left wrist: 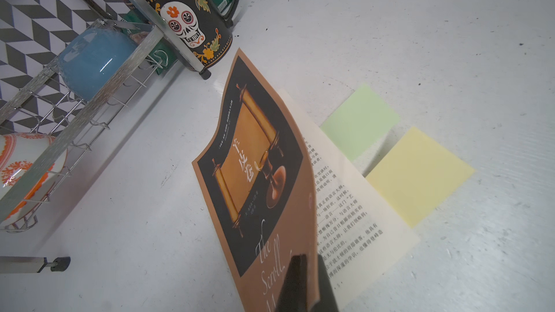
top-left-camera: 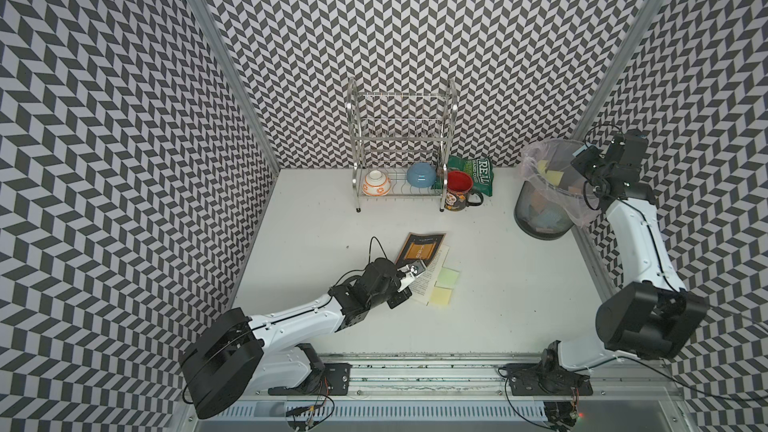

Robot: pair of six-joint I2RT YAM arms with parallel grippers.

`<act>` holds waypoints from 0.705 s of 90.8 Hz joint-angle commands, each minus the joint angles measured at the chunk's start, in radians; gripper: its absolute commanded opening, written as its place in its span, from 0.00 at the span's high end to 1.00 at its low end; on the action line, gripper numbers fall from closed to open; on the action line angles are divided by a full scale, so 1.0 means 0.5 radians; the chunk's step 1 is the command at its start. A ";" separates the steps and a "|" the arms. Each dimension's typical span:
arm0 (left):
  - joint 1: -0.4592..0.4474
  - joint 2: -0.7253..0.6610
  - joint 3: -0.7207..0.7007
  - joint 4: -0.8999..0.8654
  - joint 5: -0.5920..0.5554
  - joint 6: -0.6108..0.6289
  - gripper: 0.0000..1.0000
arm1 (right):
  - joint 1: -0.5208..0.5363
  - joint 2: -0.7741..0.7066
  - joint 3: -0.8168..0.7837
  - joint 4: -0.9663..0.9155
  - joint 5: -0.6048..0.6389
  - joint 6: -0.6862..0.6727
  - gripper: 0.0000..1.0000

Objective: Peel off the used sticky note
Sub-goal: Place the note in the trash bin, then close the book at the center of the board.

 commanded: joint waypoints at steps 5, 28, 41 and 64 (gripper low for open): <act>0.014 0.012 0.047 -0.035 -0.006 -0.026 1.00 | -0.004 0.147 0.290 -0.062 -0.113 -0.067 0.54; 0.014 0.010 0.051 -0.037 0.006 -0.027 1.00 | 0.004 -0.027 0.206 -0.022 -0.219 -0.052 0.31; 0.017 0.012 0.054 -0.044 0.016 -0.030 1.00 | 0.144 -0.255 0.027 0.013 -0.302 -0.048 0.30; 0.017 -0.016 0.172 -0.246 0.250 0.003 0.64 | 0.640 -0.739 -0.812 0.314 -0.412 0.057 0.30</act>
